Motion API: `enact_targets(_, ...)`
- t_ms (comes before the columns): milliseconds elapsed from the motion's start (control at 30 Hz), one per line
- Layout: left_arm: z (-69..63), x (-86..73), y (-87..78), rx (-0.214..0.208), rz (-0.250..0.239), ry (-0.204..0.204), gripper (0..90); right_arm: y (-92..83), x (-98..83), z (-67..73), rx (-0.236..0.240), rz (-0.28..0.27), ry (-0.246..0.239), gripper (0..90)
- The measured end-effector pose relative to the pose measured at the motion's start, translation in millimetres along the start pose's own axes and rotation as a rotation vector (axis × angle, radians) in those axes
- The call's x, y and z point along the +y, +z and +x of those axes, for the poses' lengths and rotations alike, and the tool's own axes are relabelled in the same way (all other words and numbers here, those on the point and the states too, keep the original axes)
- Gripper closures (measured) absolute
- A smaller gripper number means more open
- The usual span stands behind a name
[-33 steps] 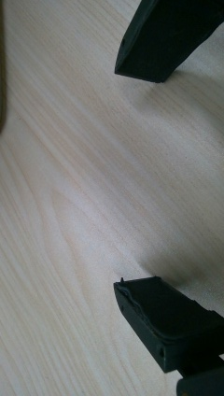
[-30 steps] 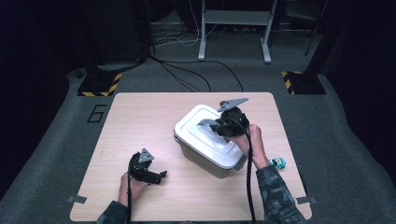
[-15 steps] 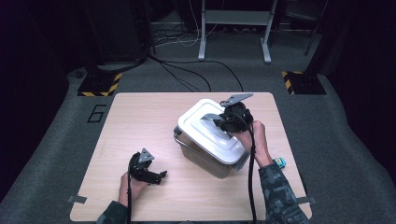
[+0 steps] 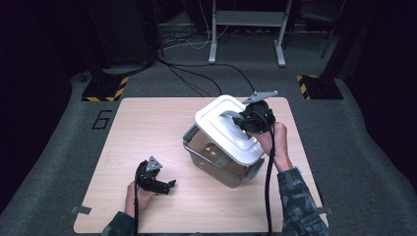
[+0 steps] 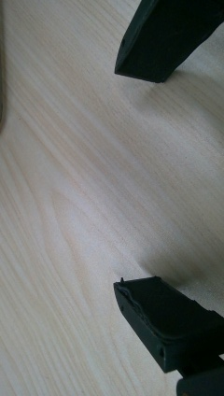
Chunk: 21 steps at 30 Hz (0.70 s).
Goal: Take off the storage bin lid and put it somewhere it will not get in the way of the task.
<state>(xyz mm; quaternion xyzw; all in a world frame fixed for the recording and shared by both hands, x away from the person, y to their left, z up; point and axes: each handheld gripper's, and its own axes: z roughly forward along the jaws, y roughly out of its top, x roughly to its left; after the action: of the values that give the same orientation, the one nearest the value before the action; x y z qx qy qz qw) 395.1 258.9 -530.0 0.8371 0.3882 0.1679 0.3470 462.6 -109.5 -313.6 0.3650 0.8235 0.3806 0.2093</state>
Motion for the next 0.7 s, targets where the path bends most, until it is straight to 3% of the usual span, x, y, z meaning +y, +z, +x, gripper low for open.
enact_targets(400,0.8,0.6,0.4,-0.001,0.000,0.006,0.0,-10.0,7.4,-25.4,-0.085,-0.022,0.066,66.7)
enact_targets(700,0.5,0.5,0.1,-0.005,0.003,-0.001,0.0,-17.5,10.0,-55.5,-0.174,-0.041,0.130,66.8)
